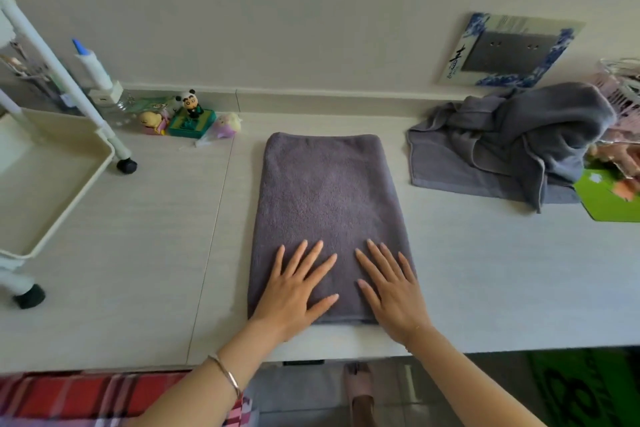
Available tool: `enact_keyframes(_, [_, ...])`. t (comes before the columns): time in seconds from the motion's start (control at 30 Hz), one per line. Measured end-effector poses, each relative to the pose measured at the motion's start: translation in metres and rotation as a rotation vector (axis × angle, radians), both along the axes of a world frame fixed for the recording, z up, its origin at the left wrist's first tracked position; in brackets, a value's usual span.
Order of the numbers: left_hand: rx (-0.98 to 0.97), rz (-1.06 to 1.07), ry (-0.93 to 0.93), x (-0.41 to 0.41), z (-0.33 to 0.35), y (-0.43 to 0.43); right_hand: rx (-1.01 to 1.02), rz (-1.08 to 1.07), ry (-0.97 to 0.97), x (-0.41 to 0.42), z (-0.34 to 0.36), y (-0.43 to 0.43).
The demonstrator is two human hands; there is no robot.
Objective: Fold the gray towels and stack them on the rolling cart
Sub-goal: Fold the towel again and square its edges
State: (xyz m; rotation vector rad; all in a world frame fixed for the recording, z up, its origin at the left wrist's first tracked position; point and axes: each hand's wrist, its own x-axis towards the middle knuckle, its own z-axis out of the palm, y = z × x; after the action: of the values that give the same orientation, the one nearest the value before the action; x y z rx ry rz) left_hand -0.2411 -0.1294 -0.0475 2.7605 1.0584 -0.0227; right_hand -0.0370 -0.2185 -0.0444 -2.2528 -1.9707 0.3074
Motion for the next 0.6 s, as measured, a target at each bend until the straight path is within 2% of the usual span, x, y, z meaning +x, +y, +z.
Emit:
enact_keyframes(0.13, [0.017,-0.012,0.058,-0.010,-0.002,-0.004,-0.071,-0.014,-0.014,0.009,-0.004,-0.024])
enact_keyframes(0.37, [-0.018,-0.079,0.151,-0.018,0.001,0.000,-0.057,0.207,-0.065,0.023,0.001,-0.038])
enact_keyframes(0.5, [0.000,-0.049,0.104,-0.007,0.012,0.004,-0.037,0.213,-0.144,0.024,-0.002,-0.034])
enact_keyframes(0.6, [-0.027,-0.040,-0.018,-0.001,0.016,0.004,-0.038,0.212,-0.129,0.021,0.005,-0.034])
